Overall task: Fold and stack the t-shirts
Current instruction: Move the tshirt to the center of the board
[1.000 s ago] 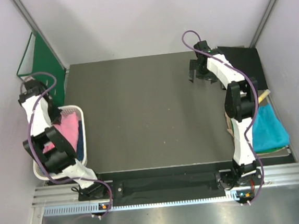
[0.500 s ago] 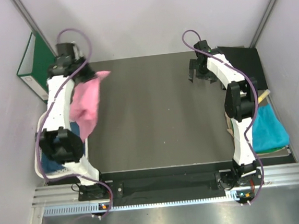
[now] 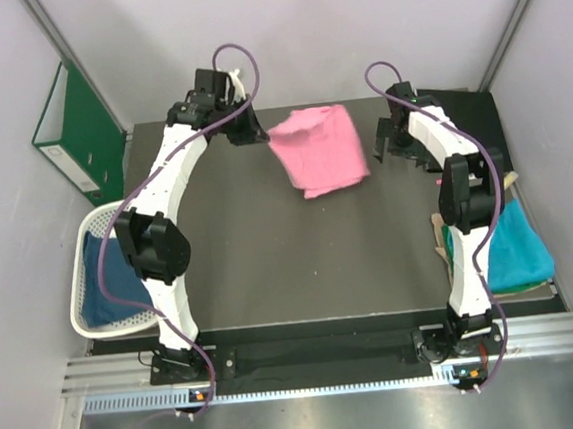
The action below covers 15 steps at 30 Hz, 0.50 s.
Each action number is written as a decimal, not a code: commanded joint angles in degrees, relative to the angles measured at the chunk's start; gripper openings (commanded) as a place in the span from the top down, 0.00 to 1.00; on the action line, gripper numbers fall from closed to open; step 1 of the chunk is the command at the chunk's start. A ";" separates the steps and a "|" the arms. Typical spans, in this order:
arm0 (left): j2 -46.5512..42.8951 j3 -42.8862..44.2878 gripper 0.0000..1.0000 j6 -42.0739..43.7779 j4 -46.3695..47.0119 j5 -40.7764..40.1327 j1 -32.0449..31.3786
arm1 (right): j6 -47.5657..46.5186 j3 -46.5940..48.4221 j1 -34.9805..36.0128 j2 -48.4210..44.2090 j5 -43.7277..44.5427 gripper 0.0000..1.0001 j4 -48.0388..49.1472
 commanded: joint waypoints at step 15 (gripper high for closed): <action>-3.72 -29.31 1.00 14.32 -12.77 -12.27 1.13 | 1.41 -0.93 -0.28 -4.74 -5.21 0.00 4.62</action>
